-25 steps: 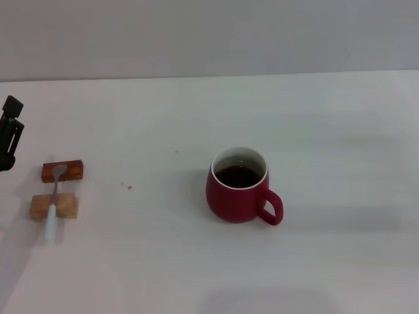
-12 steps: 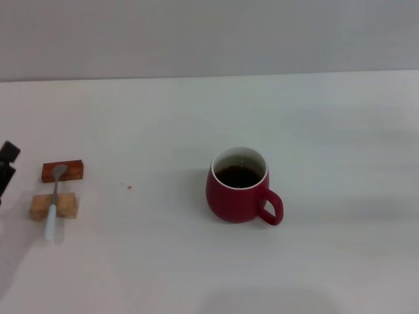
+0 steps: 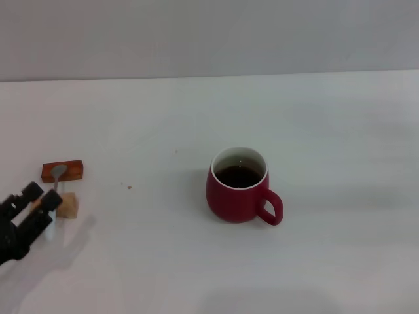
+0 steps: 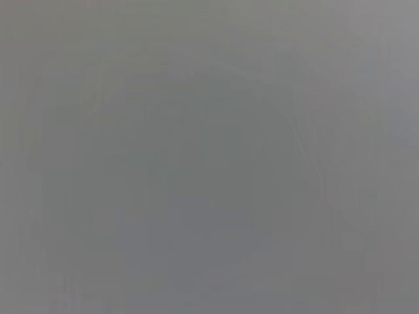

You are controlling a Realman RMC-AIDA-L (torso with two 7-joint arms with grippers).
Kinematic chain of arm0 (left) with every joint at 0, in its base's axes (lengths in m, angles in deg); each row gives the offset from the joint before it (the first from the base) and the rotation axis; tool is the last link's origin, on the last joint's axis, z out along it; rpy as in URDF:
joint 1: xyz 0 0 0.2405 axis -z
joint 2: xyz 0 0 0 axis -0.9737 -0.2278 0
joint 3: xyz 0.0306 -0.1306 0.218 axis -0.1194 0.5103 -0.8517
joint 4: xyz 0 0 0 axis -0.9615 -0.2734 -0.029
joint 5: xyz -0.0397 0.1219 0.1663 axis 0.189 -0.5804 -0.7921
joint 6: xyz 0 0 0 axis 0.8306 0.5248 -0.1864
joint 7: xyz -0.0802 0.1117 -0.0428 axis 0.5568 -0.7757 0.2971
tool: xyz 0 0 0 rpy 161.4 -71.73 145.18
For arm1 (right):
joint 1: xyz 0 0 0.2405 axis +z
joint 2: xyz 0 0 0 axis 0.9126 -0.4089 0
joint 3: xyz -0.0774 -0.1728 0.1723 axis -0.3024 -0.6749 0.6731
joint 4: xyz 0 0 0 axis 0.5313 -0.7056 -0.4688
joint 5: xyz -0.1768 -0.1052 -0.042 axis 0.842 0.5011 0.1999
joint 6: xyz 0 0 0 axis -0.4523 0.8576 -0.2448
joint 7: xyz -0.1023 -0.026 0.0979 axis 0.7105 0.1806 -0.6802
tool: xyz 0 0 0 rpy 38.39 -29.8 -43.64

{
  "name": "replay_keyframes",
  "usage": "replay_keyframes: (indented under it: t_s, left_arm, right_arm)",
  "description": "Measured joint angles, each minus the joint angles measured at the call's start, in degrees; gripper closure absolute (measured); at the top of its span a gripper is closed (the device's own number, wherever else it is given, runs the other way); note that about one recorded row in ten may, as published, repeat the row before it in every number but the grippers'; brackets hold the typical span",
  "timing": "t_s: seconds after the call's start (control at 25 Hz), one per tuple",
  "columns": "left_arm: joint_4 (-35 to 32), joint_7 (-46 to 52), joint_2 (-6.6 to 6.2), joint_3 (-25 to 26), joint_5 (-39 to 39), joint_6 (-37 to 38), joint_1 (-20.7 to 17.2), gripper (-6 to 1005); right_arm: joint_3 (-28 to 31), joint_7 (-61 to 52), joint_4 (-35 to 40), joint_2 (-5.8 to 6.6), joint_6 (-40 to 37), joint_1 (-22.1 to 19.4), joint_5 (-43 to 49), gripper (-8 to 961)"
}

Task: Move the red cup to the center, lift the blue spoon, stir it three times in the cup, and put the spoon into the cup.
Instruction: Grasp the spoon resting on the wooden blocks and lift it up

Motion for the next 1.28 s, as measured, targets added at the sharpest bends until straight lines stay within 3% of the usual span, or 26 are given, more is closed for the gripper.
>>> replay_keyframes:
  t_s: [0.12,0.4,0.68,1.0,1.28]
  left_arm:
    - [0.05,1.2,-0.75,0.3,-1.76,-0.63,-0.53,477]
    - [0.22,-0.02,-0.81,1.75,-1.59,-3.12,-3.3,483]
    - [0.51,-2.56,-0.01,1.64,-1.98,-4.5,-3.94,489]
    - [0.88,-8.28,1.99,1.61,-2.09,-5.11,-4.74,496]
    - [0.96,-11.52,3.53,2.47,-1.75,-10.48,-4.65,499]
  right_arm:
    - [-0.22,0.01,-0.24,-0.05,0.7,0.36,-0.01,448]
    - [0.03,1.38,-1.69,0.09,0.98,1.28,-0.01,447]
    - [0.22,3.04,-2.35,0.24,2.15,2.64,-0.01,448]
    - [-0.09,3.04,-2.34,0.26,2.31,4.02,-0.01,448]
    - [-0.15,3.04,-2.33,0.25,2.36,4.97,0.07,447]
